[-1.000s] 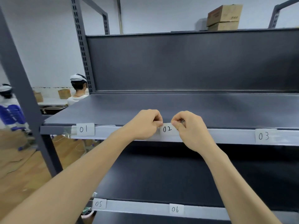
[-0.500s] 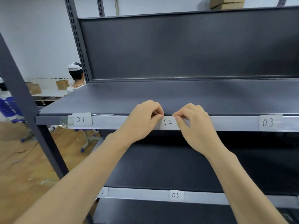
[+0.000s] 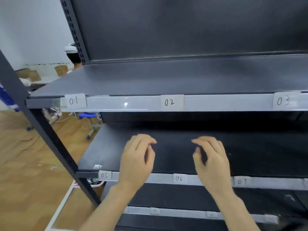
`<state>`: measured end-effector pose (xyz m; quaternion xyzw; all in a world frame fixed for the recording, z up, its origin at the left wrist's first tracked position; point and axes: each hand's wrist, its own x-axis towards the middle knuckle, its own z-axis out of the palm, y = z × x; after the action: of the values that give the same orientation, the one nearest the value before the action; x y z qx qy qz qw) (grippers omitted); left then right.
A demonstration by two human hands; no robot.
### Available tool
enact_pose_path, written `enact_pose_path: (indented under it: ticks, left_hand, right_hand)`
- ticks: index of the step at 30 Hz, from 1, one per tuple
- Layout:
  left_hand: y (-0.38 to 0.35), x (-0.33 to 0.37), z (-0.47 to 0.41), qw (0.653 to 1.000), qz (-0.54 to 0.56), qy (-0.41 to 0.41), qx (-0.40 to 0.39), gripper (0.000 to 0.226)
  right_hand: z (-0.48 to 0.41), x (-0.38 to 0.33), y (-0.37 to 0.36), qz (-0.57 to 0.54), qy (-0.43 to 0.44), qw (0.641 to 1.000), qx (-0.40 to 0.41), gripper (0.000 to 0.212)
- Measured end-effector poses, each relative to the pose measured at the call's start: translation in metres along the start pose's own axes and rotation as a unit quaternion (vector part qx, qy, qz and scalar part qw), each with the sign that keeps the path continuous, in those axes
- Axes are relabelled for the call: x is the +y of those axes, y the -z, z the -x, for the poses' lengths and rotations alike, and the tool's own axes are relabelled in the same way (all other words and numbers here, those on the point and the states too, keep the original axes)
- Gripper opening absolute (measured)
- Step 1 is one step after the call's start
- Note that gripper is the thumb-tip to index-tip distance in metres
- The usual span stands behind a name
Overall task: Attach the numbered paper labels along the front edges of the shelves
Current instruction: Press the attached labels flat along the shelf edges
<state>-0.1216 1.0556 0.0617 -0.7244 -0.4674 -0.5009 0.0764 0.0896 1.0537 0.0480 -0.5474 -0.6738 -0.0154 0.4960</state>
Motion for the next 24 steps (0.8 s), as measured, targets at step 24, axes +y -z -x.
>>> enact_pose_path:
  ticks: [24]
  left_hand:
    - [-0.167, -0.038, 0.116, 0.959, -0.095, 0.171, -0.207, 0.011]
  right_hand:
    - [0.088, 0.116, -0.105, 0.043, -0.182, 0.964, -0.187, 0.003]
